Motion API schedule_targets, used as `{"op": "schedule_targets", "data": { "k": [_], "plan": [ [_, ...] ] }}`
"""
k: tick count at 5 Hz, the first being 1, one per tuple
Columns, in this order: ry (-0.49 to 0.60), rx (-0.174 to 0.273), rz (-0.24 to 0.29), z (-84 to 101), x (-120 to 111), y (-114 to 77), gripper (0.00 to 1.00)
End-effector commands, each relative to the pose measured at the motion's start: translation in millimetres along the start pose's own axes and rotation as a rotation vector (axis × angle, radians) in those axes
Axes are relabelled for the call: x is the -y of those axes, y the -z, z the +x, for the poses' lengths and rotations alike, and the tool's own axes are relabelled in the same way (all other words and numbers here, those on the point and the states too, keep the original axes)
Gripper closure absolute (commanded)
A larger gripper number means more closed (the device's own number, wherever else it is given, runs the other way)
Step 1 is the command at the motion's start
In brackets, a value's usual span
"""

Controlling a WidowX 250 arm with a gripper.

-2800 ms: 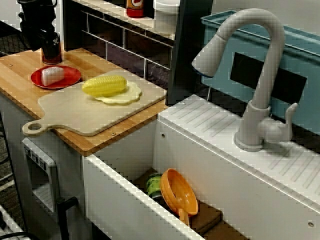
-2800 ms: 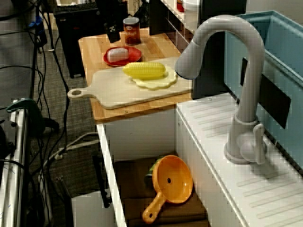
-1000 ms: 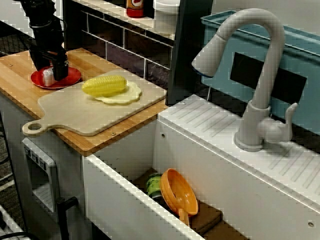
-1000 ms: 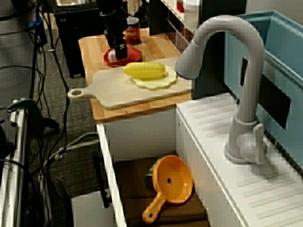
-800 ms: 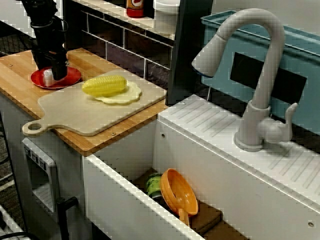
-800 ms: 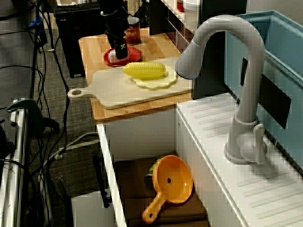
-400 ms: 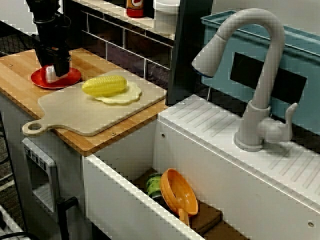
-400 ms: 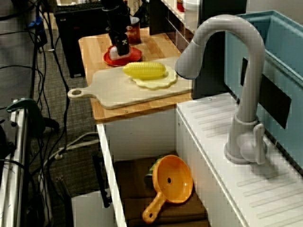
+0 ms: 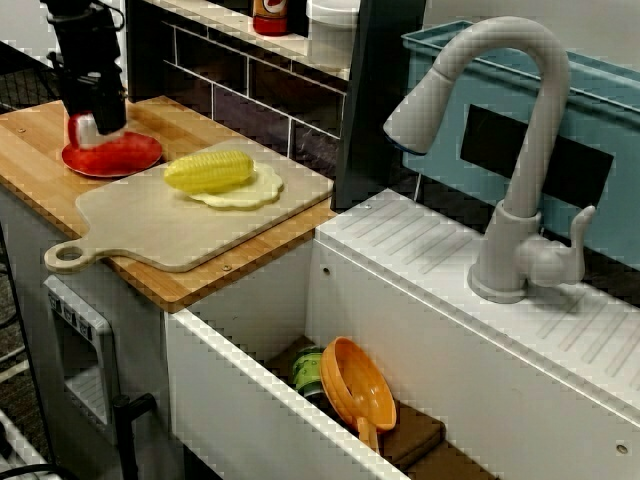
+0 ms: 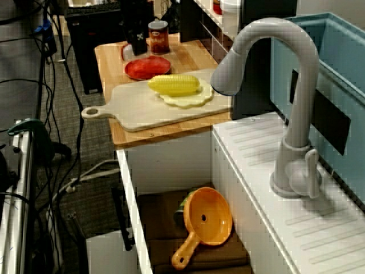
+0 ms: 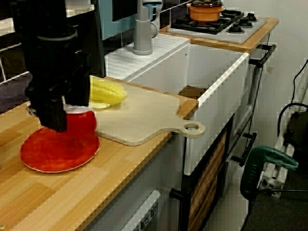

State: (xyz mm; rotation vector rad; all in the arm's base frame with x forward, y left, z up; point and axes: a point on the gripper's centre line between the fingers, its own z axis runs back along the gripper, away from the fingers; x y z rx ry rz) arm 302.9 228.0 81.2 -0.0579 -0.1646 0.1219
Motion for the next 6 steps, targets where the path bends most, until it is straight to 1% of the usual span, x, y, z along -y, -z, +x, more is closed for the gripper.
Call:
{"op": "schedule_targets", "data": {
  "k": [1,2,3,4,5,6],
  "plan": [
    [0.115,0.115,0.047,-25.6,19.1,-30.3,1.00],
    [0.160,0.132,0.043,-41.7,34.8,-27.0,1.00],
    [0.191,0.136,0.035,-51.5,51.8,-22.2,1.00],
    [0.205,0.136,0.029,-57.3,68.8,-14.9,1.00],
    [0.200,0.134,0.024,-57.8,82.4,-8.1,1.00],
    [0.203,0.138,0.035,-59.3,95.6,9.8,1.00]
  ]
}}
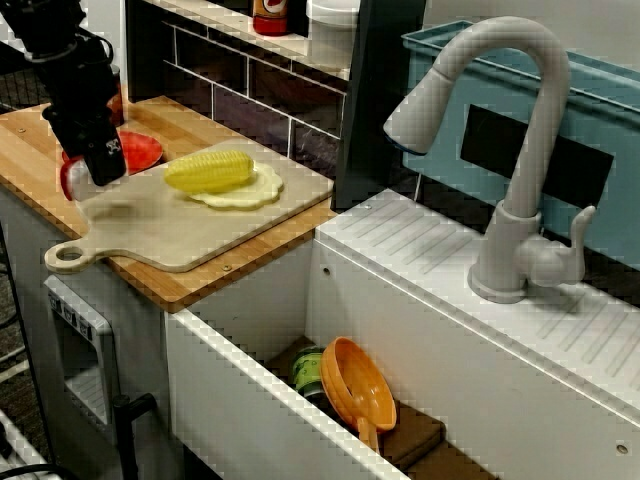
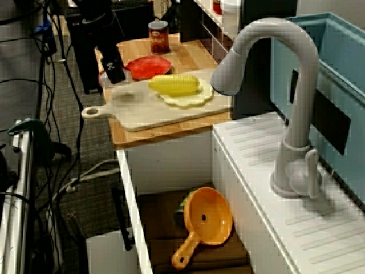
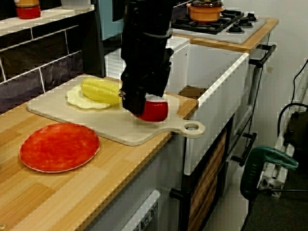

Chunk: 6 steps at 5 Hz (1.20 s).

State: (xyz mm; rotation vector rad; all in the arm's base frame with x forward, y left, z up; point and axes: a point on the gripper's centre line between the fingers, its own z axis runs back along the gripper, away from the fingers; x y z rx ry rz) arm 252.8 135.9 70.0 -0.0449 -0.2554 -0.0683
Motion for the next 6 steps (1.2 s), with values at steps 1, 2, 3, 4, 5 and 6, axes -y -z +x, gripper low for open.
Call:
{"op": "schedule_targets", "data": {
  "k": [1,2,3,4,5,6],
  "plan": [
    [0.020,0.046,0.068,4.8,19.3,20.3,1.00],
    [0.010,0.042,0.084,6.8,21.6,31.0,1.00],
    [-0.025,0.013,0.093,13.6,13.2,30.5,0.00],
    [-0.037,-0.001,0.093,19.5,4.9,25.2,0.00],
    [-0.065,-0.017,0.073,28.5,-8.1,10.6,0.00],
    [-0.075,-0.028,0.046,33.2,-16.7,-2.0,0.00]
  ]
}}
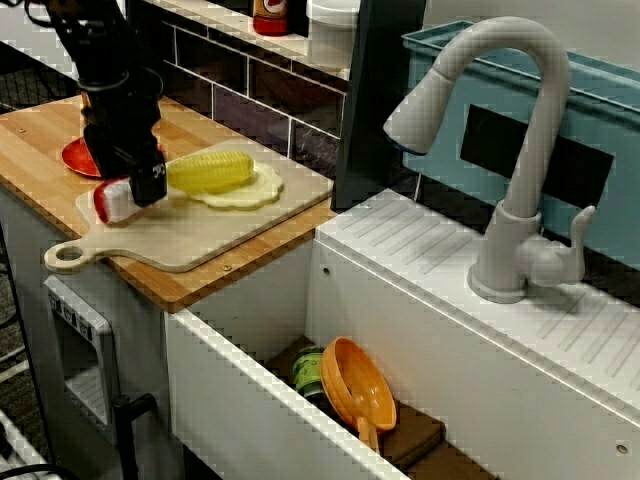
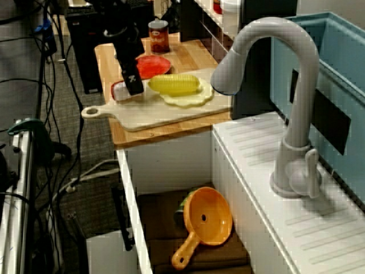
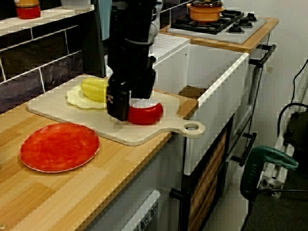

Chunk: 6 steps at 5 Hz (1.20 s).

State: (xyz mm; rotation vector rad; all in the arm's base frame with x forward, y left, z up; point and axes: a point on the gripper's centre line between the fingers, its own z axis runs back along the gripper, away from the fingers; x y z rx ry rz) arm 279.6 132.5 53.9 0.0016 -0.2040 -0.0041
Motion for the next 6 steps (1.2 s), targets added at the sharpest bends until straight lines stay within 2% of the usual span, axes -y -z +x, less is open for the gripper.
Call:
{"op": "schedule_targets", "data": {
  "k": [1,4,6],
  "plan": [
    [0.007,0.034,-0.016,10.2,-17.7,-33.1,0.00],
    [0.034,0.049,-0.012,1.7,2.4,-30.1,0.00],
    [0.038,0.063,-0.017,9.9,11.9,-43.9,0.00]
  ]
}}
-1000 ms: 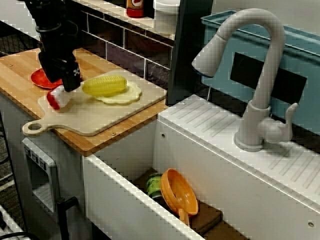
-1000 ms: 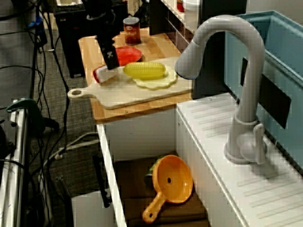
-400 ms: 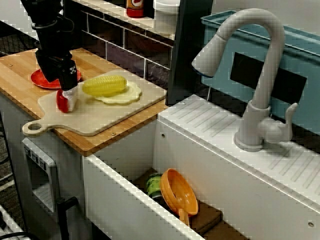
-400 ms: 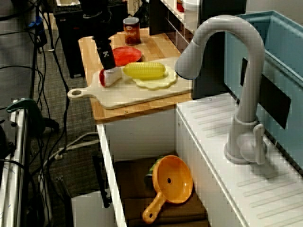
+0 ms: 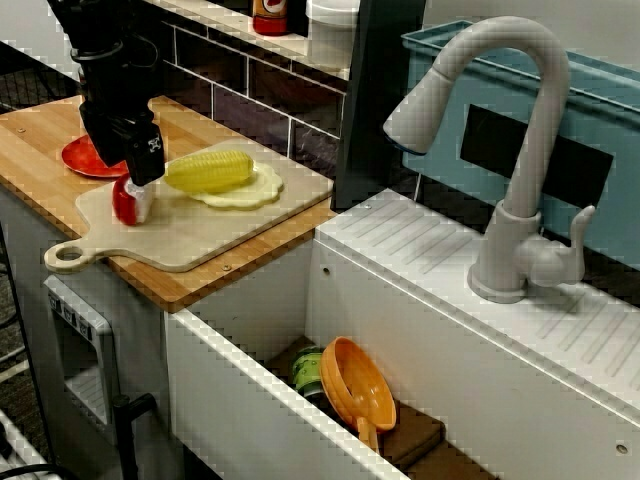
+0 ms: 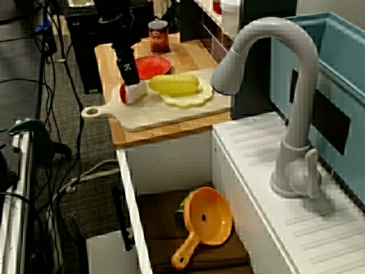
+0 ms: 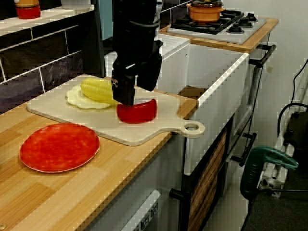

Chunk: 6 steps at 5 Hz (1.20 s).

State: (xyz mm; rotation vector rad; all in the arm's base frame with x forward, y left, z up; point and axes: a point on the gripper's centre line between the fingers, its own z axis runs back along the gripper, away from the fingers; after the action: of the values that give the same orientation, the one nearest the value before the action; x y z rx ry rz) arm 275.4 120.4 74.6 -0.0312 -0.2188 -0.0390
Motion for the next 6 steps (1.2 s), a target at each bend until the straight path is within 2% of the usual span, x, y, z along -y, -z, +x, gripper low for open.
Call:
{"op": "schedule_targets", "data": {
  "k": [1,4,5,6],
  "plan": [
    [0.021,0.045,0.021,15.3,5.6,-23.2,0.00],
    [0.073,0.040,0.052,41.7,17.4,-10.9,0.00],
    [0.083,0.050,0.076,52.0,18.1,-6.8,0.00],
    [0.079,0.050,0.079,62.8,15.2,-1.4,0.00]
  ]
}}
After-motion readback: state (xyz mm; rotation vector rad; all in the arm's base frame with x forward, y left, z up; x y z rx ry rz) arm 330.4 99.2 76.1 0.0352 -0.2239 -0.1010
